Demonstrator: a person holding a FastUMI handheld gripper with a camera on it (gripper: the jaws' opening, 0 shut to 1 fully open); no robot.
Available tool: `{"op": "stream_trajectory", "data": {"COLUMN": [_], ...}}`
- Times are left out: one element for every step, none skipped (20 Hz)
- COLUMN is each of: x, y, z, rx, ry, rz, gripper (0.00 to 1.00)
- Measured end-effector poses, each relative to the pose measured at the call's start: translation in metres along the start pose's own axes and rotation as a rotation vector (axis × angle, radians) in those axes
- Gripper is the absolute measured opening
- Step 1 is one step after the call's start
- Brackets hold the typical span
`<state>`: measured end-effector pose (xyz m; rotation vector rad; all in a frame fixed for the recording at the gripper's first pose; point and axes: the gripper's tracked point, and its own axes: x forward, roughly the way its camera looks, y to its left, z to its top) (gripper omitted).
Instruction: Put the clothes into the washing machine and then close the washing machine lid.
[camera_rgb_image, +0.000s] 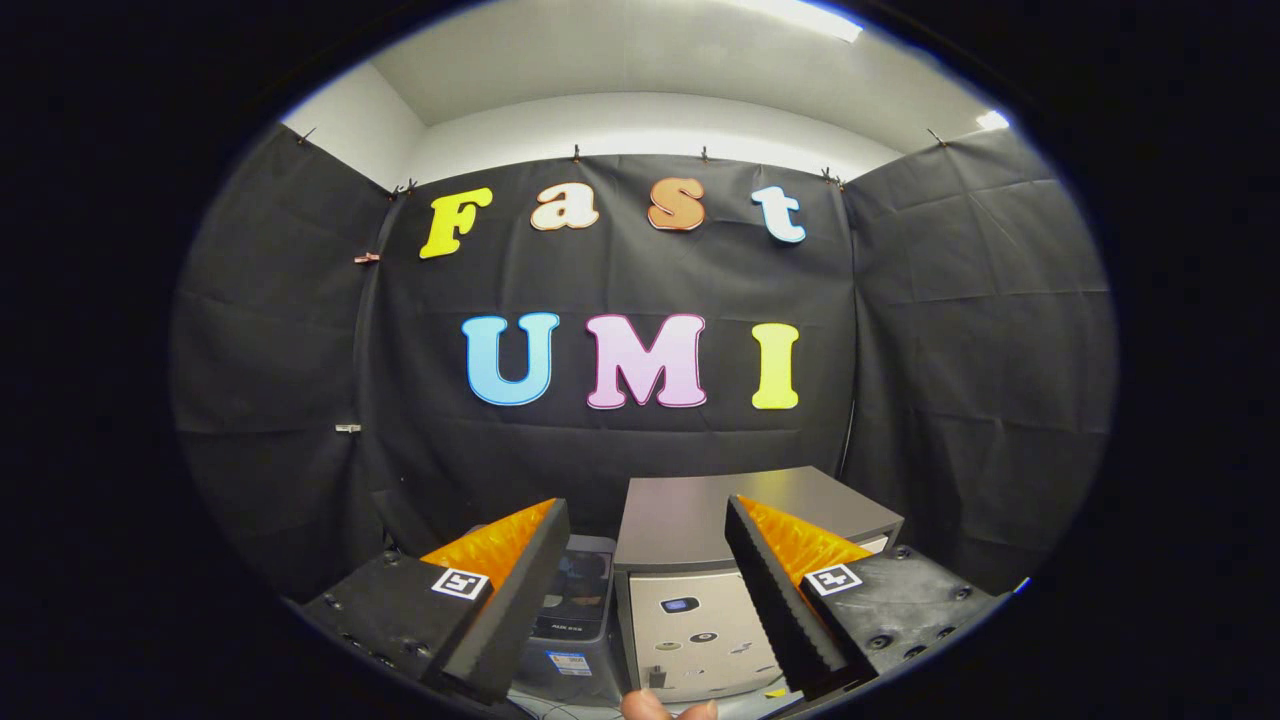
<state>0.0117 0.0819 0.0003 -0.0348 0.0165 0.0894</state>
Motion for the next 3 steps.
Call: {"op": "stream_trajectory", "data": {"x": [0.0, 0.0008, 0.001], "y": [0.0005, 0.0003, -0.0001], "z": [-0.0002, -0.0002, -0.0012], "rx": [-0.002, -0.005, -0.007], "ry": [0.001, 0.002, 0.002], "rz": [0.001, 0.0, 0.0], "gripper": [0.99, 0.99, 0.99]}}
